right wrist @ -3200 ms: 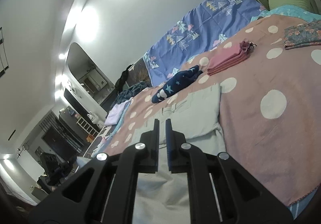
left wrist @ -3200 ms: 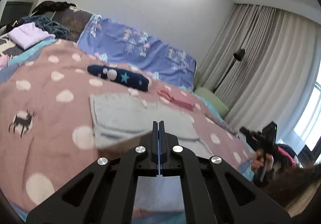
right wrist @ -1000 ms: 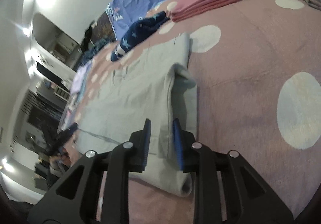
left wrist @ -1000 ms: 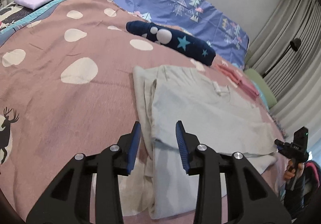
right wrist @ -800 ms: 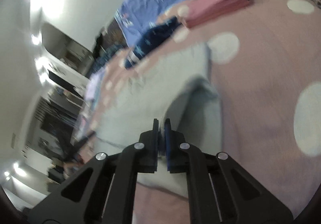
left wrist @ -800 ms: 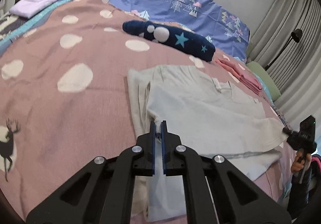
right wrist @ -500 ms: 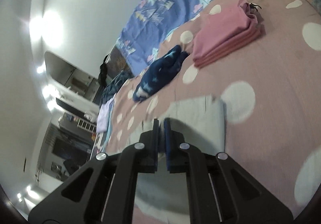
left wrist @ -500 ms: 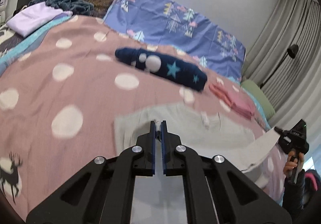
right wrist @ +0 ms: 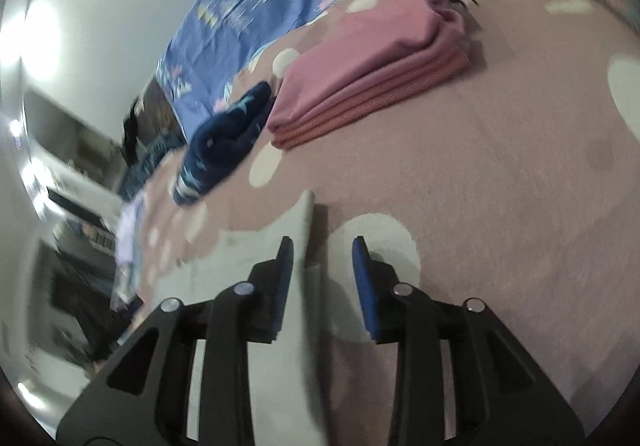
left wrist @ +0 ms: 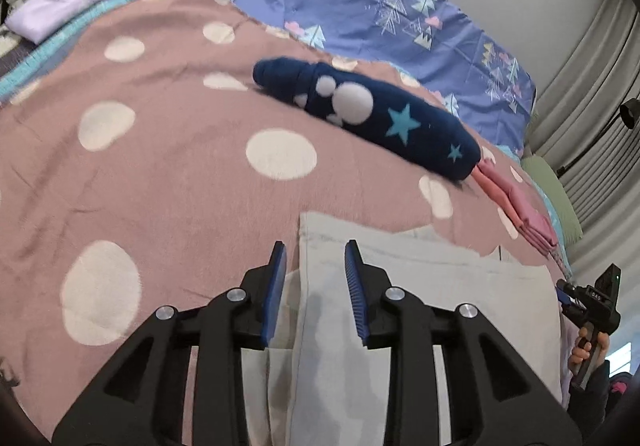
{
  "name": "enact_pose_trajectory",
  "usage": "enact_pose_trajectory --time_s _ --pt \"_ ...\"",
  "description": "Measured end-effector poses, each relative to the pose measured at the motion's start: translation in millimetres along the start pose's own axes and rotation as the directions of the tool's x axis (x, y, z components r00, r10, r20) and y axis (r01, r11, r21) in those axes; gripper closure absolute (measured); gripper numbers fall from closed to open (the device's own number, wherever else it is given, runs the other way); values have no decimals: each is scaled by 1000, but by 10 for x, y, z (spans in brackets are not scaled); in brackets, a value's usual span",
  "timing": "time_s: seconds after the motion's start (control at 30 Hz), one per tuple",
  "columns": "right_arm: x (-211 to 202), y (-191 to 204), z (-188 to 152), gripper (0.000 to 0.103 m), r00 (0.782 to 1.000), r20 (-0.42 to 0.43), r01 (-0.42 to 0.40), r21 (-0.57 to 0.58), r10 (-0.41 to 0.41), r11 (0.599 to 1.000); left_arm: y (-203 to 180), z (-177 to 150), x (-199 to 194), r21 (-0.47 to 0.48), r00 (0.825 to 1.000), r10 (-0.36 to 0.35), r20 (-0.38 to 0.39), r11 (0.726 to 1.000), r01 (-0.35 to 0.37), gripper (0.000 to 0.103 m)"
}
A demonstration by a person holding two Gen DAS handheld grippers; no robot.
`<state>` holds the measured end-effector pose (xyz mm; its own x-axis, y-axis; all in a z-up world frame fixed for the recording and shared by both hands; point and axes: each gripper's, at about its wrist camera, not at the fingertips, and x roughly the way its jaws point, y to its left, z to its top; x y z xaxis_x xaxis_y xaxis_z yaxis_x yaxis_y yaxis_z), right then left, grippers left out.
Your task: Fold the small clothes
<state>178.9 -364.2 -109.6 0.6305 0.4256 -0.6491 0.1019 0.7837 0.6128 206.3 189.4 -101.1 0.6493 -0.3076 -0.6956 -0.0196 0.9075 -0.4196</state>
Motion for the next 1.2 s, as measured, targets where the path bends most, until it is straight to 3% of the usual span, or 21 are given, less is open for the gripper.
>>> enact_pose_trajectory --time_s 0.07,0.27,0.33,0.37,0.43,0.57,0.73,0.87,0.93,1.0,1.03,1.13,1.2 --pt "63 47 20 63 1000 -7 -2 -35 2 999 2 -28 119 7 1000 -8 -26 1000 8 64" --pt "346 231 90 61 999 -24 32 -125 -35 992 -118 -42 340 80 997 -18 -70 997 24 67" --pt "393 251 112 84 998 -16 52 -145 -55 988 -153 -19 371 101 997 -14 -71 995 21 97" --pt "411 262 130 99 998 -15 59 -151 -63 987 -169 5 378 108 997 -12 -70 994 19 97" --pt "386 263 143 99 999 -5 43 -133 -44 990 -191 35 296 120 999 -23 -35 992 27 101" --pt "92 416 102 99 998 47 -21 -155 28 988 -311 60 -73 150 996 -80 49 986 72 101" --pt "-516 806 -40 99 984 127 -88 -260 125 961 -523 -37 -841 238 974 -150 168 965 108 101" --pt "-923 1071 -35 99 960 199 -126 -329 199 936 -660 -44 -1406 285 950 -159 268 955 79 101" --pt "-918 1132 40 99 958 217 -104 -341 186 934 -688 20 -1529 300 942 -157 298 952 64 101" --pt "-716 1136 165 99 970 196 -77 -325 147 943 -677 94 -1470 287 946 -139 293 956 52 101" --pt "-557 1121 227 99 978 172 -59 -314 118 948 -660 147 -1316 286 959 -124 253 957 49 101" --pt "174 844 350 98 1000 27 20 -232 -14 972 -551 174 -723 288 988 -5 156 957 -41 97" --pt "551 653 311 95 991 -40 113 -205 -124 972 -386 94 -161 266 993 113 36 957 -119 97"
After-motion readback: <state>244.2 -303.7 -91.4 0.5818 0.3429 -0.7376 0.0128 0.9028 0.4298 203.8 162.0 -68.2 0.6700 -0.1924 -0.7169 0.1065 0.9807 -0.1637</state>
